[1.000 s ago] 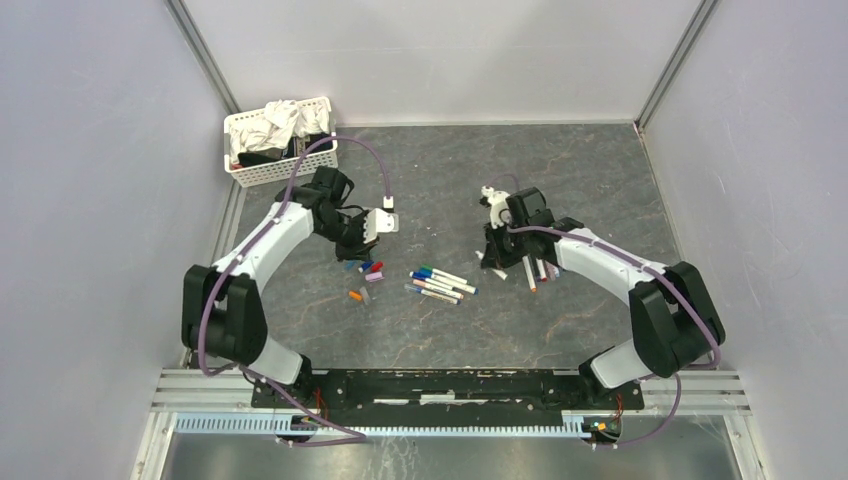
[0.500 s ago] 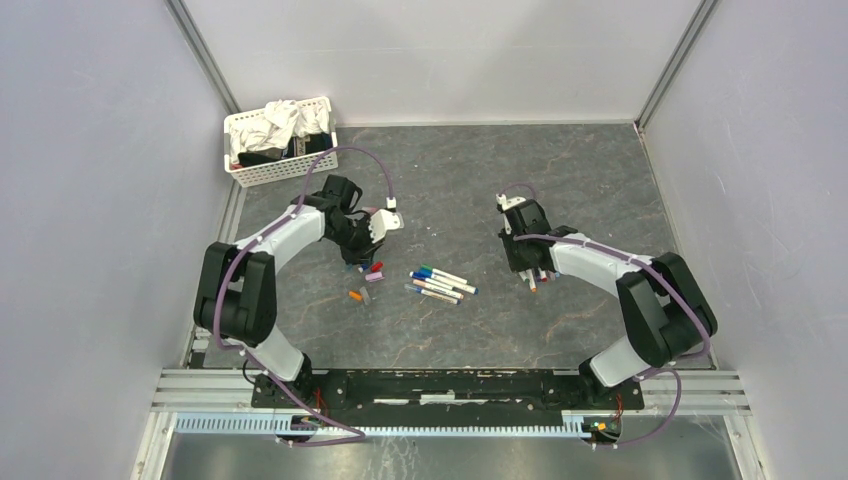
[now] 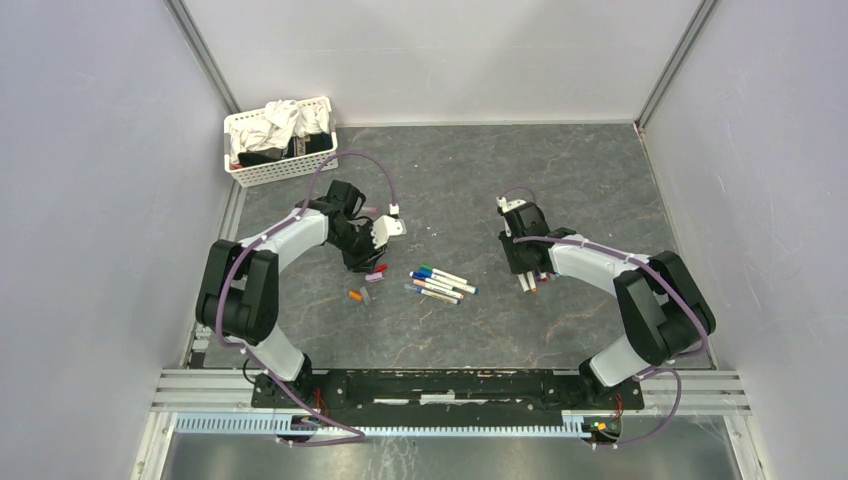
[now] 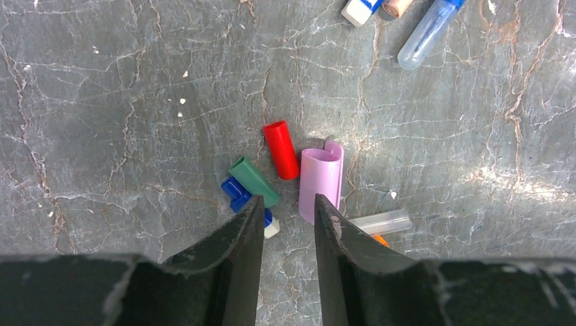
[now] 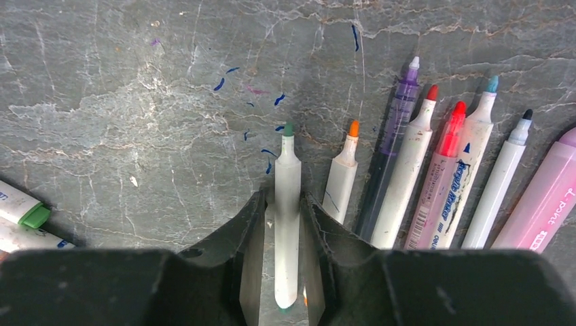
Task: Open the pen caps
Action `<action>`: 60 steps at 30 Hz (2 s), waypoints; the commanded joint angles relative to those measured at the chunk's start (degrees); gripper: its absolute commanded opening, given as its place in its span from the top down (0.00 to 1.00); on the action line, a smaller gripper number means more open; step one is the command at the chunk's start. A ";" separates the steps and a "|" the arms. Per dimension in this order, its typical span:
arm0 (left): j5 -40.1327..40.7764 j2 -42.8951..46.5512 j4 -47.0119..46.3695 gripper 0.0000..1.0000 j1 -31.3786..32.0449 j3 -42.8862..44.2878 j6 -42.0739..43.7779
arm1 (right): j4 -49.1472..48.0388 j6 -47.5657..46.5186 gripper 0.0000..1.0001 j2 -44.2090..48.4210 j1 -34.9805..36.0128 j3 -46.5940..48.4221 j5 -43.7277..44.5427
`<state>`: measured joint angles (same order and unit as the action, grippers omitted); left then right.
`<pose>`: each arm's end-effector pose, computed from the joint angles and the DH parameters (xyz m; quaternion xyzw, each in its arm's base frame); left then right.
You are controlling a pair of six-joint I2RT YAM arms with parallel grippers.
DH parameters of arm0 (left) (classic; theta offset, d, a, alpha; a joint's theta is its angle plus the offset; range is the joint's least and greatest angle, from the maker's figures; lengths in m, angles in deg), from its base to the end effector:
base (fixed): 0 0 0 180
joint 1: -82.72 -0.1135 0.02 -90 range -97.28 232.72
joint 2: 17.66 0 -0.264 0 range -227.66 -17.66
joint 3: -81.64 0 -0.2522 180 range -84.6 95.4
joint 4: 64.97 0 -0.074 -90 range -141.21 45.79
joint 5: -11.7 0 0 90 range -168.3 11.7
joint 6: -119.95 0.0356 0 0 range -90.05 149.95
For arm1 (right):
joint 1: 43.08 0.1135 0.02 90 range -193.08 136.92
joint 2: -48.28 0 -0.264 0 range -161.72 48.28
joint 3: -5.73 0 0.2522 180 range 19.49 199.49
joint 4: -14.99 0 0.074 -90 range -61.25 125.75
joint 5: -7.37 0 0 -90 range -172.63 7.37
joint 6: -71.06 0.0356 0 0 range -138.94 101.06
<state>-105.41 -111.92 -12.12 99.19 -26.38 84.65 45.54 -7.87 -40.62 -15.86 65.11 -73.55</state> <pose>0.2832 -0.1006 0.1790 0.5856 0.7663 -0.1784 0.1950 0.2594 0.1271 0.1586 -0.1150 0.9564 0.0122 0.2683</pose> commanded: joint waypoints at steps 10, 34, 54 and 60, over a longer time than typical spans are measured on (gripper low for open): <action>-6.20 7.49 16.51 0.24 0.10 16.56 -2.18 | 1.56 -2.19 0.69 6.24 0.64 4.38 3.98; -11.98 26.78 16.50 0.00 -1.00 22.20 -12.29 | -2.17 -10.61 0.68 -14.80 17.59 20.40 -14.21; -14.48 17.32 22.96 0.00 -0.91 19.59 -12.85 | -4.01 -12.27 0.68 -13.82 15.81 12.29 -9.79; -14.19 15.02 23.52 0.00 -0.36 16.98 -10.84 | -6.55 -11.41 0.66 -11.39 13.75 7.72 -11.38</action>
<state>-117.96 -95.70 10.13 98.30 -7.81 72.85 37.70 -19.17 -53.32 -0.36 76.39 -85.94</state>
